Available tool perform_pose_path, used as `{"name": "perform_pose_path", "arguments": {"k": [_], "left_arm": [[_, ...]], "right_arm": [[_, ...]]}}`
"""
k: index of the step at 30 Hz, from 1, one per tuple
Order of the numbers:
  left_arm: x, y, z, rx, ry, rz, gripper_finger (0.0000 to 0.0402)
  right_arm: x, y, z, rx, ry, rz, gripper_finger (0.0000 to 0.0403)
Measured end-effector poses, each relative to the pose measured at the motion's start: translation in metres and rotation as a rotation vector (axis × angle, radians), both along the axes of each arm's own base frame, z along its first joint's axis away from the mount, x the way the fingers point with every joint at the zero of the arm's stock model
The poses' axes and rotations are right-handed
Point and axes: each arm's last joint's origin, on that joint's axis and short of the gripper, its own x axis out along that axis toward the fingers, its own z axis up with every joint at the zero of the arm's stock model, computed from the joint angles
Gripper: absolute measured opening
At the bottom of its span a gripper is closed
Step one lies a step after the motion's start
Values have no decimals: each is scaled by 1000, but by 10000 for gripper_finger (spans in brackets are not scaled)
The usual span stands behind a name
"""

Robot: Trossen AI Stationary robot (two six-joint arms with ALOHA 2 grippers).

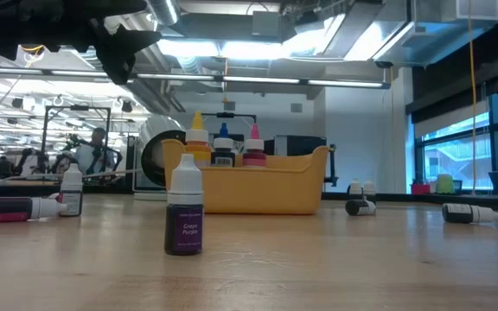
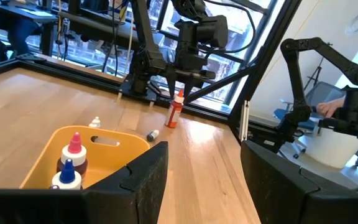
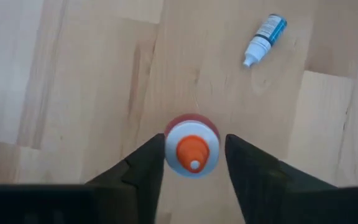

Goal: Pick & Place food coloring
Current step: Put the large orange ink bottle into the yellow bin

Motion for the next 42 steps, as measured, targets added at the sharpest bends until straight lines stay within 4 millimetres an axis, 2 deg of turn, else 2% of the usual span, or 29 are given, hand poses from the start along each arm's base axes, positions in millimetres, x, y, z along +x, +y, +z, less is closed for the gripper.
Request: {"name": "perform_pose_path", "arguments": {"k": [4, 8, 13, 17, 22, 26, 31, 37, 42], "left_arm": [[0, 0, 0, 0, 0, -1, 196], [0, 0, 0, 0, 0, -1, 196], [0, 0, 0, 0, 0, -1, 196], [0, 0, 0, 0, 0, -2, 196], [0, 0, 0, 1, 0, -2, 196], [0, 0, 0, 1, 0, -2, 196], [0, 0, 0, 0, 1, -4, 196], [0, 0, 0, 1, 1, -4, 196], [0, 0, 0, 1, 1, -4, 196]], "right_arm": [[0, 0, 0, 2, -5, 2, 120], [1, 1, 1, 21, -10, -32, 118], [10, 4, 10, 93, -157, -283, 118], [20, 2, 35, 69, -323, -384, 118], [41, -4, 81, -12, -514, -316, 118], [69, -11, 112, -75, -583, -198, 118], [119, -29, 126, -117, -522, -63, 118], [189, -60, 107, -121, -419, 53, 118], [238, -83, 75, -138, -331, 59, 118]]}}
